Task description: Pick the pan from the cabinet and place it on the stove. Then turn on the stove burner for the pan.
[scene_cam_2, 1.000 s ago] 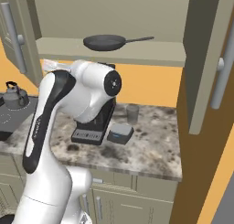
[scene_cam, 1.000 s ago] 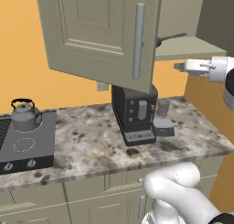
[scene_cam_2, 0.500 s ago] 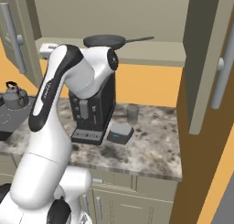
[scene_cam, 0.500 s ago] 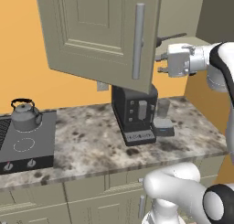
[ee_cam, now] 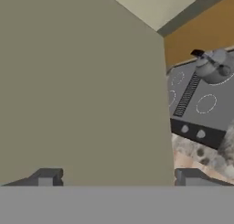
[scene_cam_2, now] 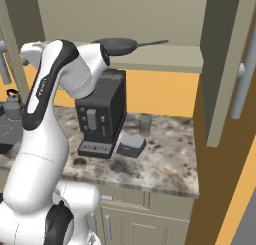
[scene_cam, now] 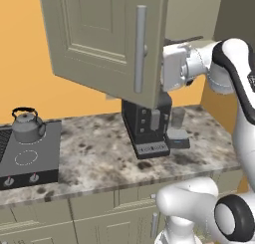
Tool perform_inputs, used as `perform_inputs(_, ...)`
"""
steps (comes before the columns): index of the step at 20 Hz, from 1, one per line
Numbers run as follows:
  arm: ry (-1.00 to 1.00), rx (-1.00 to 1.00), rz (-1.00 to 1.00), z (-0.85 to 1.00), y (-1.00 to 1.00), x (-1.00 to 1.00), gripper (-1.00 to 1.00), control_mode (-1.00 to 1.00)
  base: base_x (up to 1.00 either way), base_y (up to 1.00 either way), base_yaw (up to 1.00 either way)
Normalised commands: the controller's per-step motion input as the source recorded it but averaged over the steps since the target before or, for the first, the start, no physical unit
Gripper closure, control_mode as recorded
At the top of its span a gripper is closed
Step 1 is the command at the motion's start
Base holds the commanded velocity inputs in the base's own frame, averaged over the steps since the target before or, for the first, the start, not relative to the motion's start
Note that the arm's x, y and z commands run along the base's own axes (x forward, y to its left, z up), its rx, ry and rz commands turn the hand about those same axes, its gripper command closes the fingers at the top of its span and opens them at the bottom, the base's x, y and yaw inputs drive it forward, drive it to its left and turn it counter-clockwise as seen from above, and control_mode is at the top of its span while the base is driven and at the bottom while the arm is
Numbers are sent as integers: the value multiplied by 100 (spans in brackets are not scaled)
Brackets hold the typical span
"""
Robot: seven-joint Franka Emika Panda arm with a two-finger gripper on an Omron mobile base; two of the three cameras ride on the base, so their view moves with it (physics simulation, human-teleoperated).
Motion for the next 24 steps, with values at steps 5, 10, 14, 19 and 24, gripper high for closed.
perform_inputs(5,14,1,12,-15,91,-53,-100,-100,0,0,0)
perform_inputs(10,7,0,2,-25,100,-28,-100,-100,0,0,0)
perform_inputs(14,2,0,0,-32,96,-6,-100,-100,0,0,0)
perform_inputs(19,2,-2,-2,-37,86,0,-100,-100,0,0,0)
perform_inputs(24,2,-4,-5,-29,59,0,-100,-100,0,0,0)
